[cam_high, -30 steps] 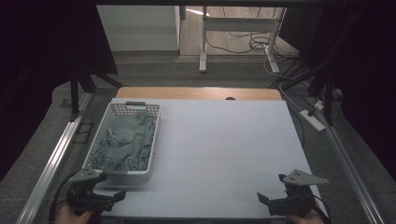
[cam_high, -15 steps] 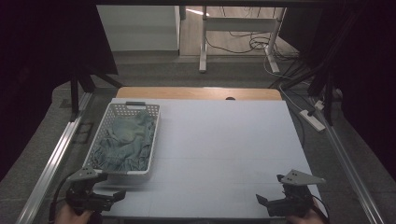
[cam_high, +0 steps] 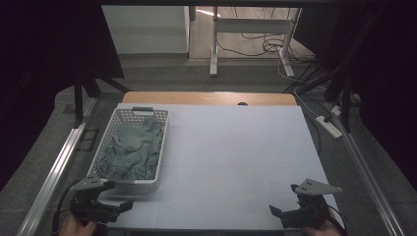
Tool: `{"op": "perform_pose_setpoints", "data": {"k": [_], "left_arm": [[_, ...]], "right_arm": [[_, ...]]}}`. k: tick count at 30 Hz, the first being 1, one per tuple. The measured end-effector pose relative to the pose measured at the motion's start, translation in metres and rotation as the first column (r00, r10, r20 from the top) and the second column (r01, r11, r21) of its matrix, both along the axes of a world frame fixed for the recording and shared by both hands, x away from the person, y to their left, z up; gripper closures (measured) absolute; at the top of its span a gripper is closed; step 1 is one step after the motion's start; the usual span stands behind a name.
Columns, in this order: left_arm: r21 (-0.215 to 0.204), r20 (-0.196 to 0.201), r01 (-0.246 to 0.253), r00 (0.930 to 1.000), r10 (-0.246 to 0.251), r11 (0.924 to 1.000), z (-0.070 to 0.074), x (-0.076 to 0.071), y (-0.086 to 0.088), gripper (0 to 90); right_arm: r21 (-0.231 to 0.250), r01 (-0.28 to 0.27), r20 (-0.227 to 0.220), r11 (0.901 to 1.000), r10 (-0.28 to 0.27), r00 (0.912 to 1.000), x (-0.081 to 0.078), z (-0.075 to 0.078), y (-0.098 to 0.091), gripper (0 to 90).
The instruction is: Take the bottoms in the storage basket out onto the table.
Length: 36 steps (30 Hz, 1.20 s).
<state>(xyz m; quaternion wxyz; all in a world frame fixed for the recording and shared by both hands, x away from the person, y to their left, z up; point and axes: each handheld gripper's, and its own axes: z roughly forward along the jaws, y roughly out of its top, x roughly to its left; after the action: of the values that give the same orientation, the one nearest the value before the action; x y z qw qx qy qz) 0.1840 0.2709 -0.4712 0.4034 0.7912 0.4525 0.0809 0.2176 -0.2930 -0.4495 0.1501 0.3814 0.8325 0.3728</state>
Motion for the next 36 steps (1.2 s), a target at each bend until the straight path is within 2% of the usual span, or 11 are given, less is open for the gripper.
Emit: {"op": "perform_pose_setpoints", "data": {"k": [4, 7, 8, 13, 20, 24, 26, 29, 32, 36], "left_arm": [[0.006, 0.008, -0.003, 1.0, 0.003, 1.0, 0.003, 0.0, -0.001, 0.0], [0.019, 0.03, -0.002, 0.9995, 0.002, 0.9998, 0.006, -0.001, -0.002, 0.0], [0.019, 0.043, 0.014, 0.999, -0.014, 0.9997, 0.008, 0.0, -0.002, 0.0], [0.006, 0.045, 0.049, 0.9978, -0.049, 0.9988, 0.008, 0.004, -0.002, 0.0], [0.01, 0.087, 0.053, 0.9948, -0.054, 0.9985, 0.012, 0.007, -0.003, 0.0], [0.017, 0.096, 0.045, 0.9943, -0.046, 0.9989, 0.015, 0.01, -0.003, 0.0], [0.007, 0.103, 0.039, 0.9939, -0.04, 0.9992, 0.016, 0.013, -0.002, 0.0], [-0.003, 0.098, 0.031, 0.9947, -0.03, 0.9995, 0.017, 0.018, -0.001, 0.0], [0.013, 0.096, 0.024, 0.9951, -0.025, 0.9996, 0.016, 0.023, -0.001, 0.0], [0.0, 0.079, 0.018, 0.9967, -0.018, 0.9998, 0.015, 0.031, -0.002, 0.0]], "right_arm": [[-0.003, -0.001, -0.005, 1.0, 0.001, 1.0, 0.0, 0.0, 0.0, 0.0], [-0.004, -0.001, -0.004, 1.0, 0.001, 1.0, 0.0, 0.0, 0.0, 0.0], [-0.005, -0.001, -0.006, 1.0, 0.001, 1.0, 0.0, 0.0, 0.0, 0.0], [-0.006, -0.001, -0.008, 1.0, 0.001, 1.0, 0.001, 0.0, 0.0, 0.0], [-0.01, -0.004, -0.012, 0.9999, 0.003, 0.9999, 0.001, -0.001, 0.001, 0.0], [-0.01, -0.004, -0.012, 0.9999, 0.004, 0.9999, 0.001, -0.001, 0.001, 0.0], [-0.011, -0.004, -0.013, 0.9999, 0.004, 0.9999, 0.001, -0.001, 0.001, 0.0], [-0.014, -0.006, -0.016, 0.9999, 0.006, 0.9999, 0.001, -0.001, 0.002, 0.0], [-0.018, -0.009, -0.019, 0.9998, 0.009, 0.9998, 0.002, -0.001, 0.002, 0.0], [-0.021, -0.012, -0.024, 0.9997, 0.011, 0.9996, 0.002, -0.002, 0.003, 0.0]]}}
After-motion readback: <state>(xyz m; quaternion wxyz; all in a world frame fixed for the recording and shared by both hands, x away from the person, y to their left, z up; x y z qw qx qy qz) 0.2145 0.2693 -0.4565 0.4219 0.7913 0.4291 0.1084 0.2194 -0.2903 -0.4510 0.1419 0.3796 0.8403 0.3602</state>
